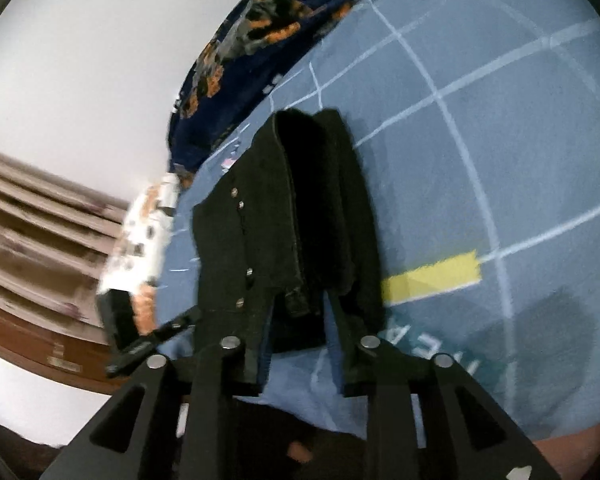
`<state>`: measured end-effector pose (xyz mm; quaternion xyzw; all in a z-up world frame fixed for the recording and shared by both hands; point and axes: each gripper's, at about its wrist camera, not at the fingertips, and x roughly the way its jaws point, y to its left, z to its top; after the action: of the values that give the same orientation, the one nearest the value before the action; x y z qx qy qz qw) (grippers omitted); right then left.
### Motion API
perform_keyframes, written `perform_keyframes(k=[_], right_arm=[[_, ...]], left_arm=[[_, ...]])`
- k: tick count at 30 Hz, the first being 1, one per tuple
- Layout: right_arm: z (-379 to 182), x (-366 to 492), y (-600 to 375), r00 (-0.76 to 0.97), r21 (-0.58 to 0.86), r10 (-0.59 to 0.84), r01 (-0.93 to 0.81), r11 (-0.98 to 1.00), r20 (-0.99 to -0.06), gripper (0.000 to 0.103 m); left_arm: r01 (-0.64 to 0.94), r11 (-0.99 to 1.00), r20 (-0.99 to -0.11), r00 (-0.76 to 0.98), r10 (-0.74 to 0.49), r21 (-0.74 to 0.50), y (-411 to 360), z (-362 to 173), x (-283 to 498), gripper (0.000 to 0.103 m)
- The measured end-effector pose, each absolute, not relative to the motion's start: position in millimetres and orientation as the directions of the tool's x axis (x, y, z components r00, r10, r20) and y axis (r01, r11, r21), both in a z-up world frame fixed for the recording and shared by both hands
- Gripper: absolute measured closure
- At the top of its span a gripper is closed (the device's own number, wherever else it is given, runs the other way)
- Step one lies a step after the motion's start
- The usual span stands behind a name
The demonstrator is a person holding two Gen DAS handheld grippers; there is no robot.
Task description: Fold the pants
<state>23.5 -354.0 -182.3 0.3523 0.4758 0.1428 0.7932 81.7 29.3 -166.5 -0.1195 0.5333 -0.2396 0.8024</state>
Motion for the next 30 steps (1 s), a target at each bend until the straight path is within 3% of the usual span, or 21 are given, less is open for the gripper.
perform_keyframes(k=[2,9,13,17,20,23,30], right_arm=[[-178.8,23.9,-353.2,0.511,0.654,0.525,0.098,0.751,-0.68,0.057],[-192.0,41.7,-351.7,0.484,0.7,0.585,0.085,0.709,-0.651,0.055],[-197.7,48.1,-346.2,0.445,0.708,0.607,0.095,0.7,-0.659,0.077],[-187.9,33.6,-357.8,0.472,0.788,0.666,0.109,0.606,-0.578,0.081],[-199.3,20.2,-362.0,0.458,0.78,0.658,0.142,0.609,-0.597,0.083],[-222.8,17.6,-372.0,0.467,0.826,0.69,0.198,0.527,-0.553,0.083],[-199.5,25.1,-360.6,0.455,0.76,0.642,0.136,0.635,-0.617,0.067]], left_arm=[[0.259,0.855,-0.797,0.318,-0.514,-0.448,29.3,-166.7,81.3,0.033],[0.261,0.848,-0.79,0.316,-0.526,-0.46,29.8,-166.3,83.1,0.031],[0.239,0.831,-0.77,0.312,-0.556,-0.503,37.5,-167.9,85.5,0.031],[0.214,0.828,-0.767,0.312,-0.561,-0.519,42.5,-166.4,86.9,0.031],[0.21,0.825,-0.762,0.316,-0.565,-0.525,43.7,-167.7,86.8,0.031],[0.235,0.837,-0.773,0.322,-0.546,-0.494,38.4,-166.0,84.5,0.03],[0.242,0.854,-0.795,0.315,-0.518,-0.461,35.1,-163.0,90.0,0.03]])
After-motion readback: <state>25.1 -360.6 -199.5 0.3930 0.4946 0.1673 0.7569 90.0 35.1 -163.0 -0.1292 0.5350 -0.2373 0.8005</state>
